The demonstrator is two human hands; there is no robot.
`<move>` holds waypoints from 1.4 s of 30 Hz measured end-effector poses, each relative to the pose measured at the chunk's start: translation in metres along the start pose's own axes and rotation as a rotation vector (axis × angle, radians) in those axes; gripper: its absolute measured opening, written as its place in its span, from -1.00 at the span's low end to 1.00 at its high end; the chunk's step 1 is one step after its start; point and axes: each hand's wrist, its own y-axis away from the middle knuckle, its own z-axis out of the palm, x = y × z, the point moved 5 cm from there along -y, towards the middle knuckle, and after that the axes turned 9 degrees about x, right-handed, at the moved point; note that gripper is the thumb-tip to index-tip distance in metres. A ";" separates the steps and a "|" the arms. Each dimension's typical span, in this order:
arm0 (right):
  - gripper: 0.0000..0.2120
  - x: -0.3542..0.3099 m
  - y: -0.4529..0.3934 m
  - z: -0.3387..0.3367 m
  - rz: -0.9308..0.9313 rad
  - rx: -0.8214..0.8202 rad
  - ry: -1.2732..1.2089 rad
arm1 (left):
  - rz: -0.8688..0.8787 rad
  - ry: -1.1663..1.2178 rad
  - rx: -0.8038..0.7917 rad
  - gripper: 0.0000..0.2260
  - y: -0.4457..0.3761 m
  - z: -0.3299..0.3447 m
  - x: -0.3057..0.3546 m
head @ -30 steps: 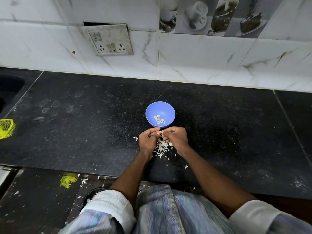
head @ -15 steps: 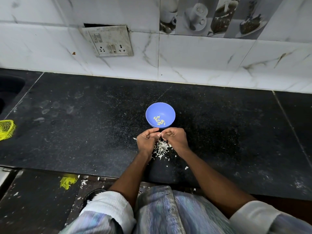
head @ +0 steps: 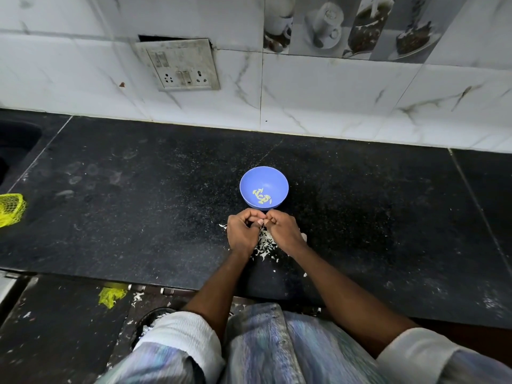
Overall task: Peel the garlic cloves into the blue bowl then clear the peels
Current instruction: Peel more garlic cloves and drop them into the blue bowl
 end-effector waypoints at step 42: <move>-0.91 0.002 0.002 -0.010 0.184 -0.051 -0.529 | -0.645 0.378 -0.230 -0.69 0.005 0.012 -0.006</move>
